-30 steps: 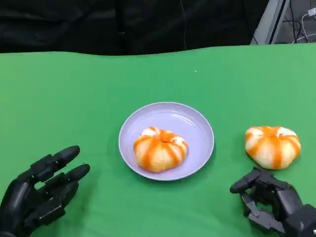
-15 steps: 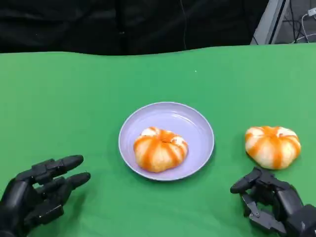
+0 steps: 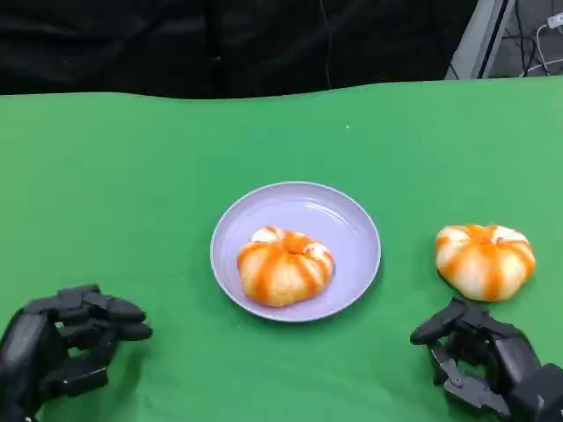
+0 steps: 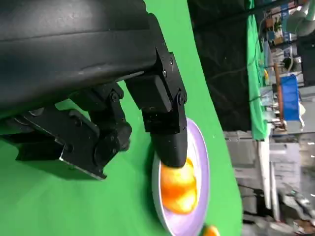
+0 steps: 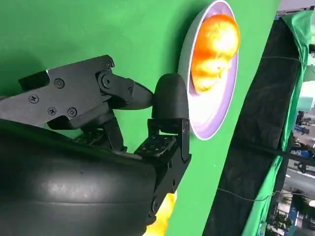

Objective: Grasp the bread from the table and place it into the plate.

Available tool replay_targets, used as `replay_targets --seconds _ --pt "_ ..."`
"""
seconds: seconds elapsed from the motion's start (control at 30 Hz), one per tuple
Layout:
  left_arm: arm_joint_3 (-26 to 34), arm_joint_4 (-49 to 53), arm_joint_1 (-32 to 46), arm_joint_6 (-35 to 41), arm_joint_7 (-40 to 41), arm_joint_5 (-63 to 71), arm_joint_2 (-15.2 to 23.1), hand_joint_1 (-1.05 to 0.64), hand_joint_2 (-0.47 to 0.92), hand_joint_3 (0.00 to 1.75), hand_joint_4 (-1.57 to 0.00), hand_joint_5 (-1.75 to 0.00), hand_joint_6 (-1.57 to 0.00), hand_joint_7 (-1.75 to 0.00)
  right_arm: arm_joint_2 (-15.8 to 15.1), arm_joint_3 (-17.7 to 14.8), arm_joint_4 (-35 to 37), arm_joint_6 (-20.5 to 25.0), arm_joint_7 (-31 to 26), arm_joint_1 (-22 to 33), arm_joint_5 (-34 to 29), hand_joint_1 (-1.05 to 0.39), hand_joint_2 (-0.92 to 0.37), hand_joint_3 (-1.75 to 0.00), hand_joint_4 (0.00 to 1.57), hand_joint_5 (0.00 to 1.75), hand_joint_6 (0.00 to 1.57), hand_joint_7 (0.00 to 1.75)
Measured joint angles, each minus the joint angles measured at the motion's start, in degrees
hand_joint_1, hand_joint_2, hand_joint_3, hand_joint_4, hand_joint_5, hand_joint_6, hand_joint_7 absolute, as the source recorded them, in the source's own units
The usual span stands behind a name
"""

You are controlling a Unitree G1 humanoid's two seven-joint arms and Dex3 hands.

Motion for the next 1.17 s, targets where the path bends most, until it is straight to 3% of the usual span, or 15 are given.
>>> replay_targets --seconds 0.37,1.17 --pt "-0.2 0.0 1.0 -1.0 0.8 0.4 0.8 0.06 0.5 1.26 -1.04 -1.47 -1.05 -1.22 0.0 0.0 0.0 0.0 0.0 0.0 0.0 -0.15 -0.83 -0.66 0.68 1.75 0.74 1.24" --pt "-0.4 0.3 1.2 -1.8 0.2 0.0 1.2 0.08 0.53 1.24 -1.06 -1.47 -1.04 -1.25 -0.1 0.0 -0.2 0.0 0.1 0.1 0.3 -0.16 -0.83 -0.65 0.68 1.75 0.73 1.25"
